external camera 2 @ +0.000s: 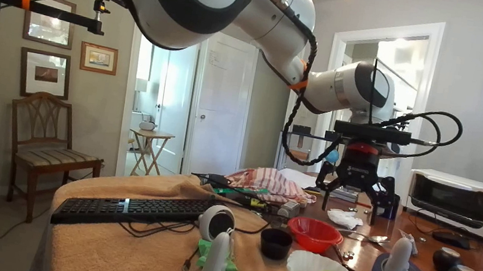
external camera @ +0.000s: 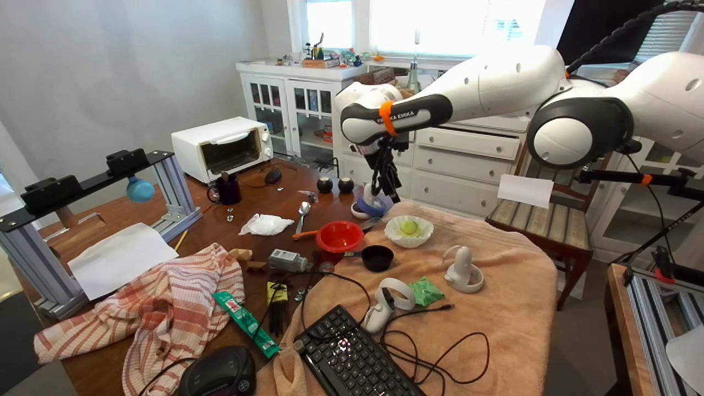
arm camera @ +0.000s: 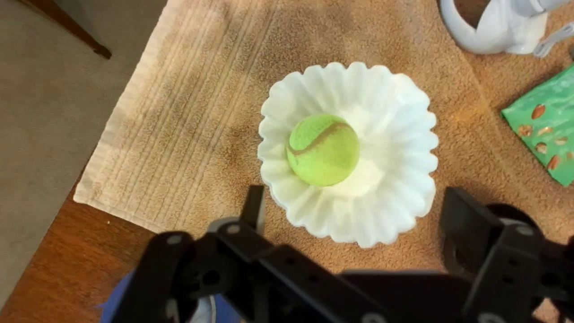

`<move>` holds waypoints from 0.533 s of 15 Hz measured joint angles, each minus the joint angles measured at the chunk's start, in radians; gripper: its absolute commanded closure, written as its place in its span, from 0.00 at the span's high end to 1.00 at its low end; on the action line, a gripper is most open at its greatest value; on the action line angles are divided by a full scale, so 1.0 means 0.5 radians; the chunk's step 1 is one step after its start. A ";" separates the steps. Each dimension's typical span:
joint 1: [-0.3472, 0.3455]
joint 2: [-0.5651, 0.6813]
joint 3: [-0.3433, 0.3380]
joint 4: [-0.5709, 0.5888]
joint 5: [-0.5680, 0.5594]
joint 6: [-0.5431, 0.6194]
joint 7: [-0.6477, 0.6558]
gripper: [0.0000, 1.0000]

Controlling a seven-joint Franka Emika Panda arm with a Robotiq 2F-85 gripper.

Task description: Put the blue tape around the controller at the right back

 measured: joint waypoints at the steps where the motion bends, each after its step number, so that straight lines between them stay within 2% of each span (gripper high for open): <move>1: 0.017 0.000 0.000 -0.013 -0.035 0.004 -0.062 1.00; 8: 0.045 0.000 -0.002 -0.038 -0.107 0.025 -0.152 1.00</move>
